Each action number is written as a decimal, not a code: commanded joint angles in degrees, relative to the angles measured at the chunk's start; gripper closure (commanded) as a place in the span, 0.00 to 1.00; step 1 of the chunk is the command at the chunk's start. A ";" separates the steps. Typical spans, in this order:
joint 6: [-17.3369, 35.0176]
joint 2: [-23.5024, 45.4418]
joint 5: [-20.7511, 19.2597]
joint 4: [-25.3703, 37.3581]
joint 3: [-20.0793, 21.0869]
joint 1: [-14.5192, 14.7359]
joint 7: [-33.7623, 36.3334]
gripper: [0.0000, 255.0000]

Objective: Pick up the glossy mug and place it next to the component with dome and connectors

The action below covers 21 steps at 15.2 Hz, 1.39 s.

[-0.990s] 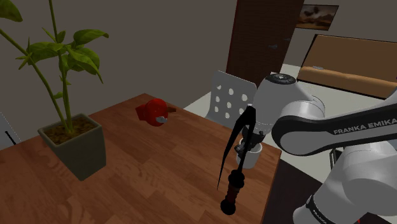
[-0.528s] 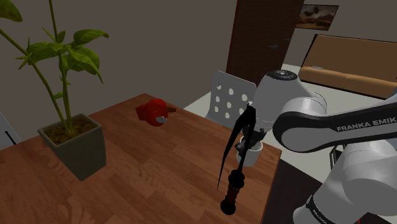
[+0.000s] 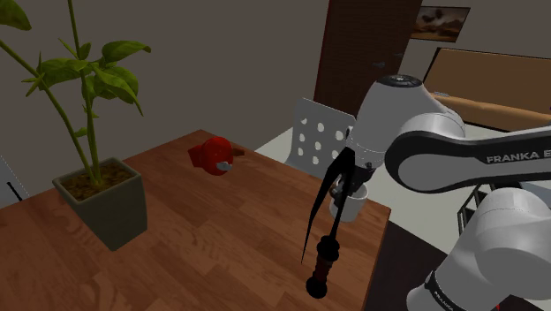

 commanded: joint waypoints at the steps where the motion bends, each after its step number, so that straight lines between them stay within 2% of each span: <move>1: -2.39 -1.09 -0.25 1.30 -0.45 -0.06 -0.26 1.00; 21: -18.99 -3.79 -2.26 15.33 -3.16 -1.18 -1.67 1.00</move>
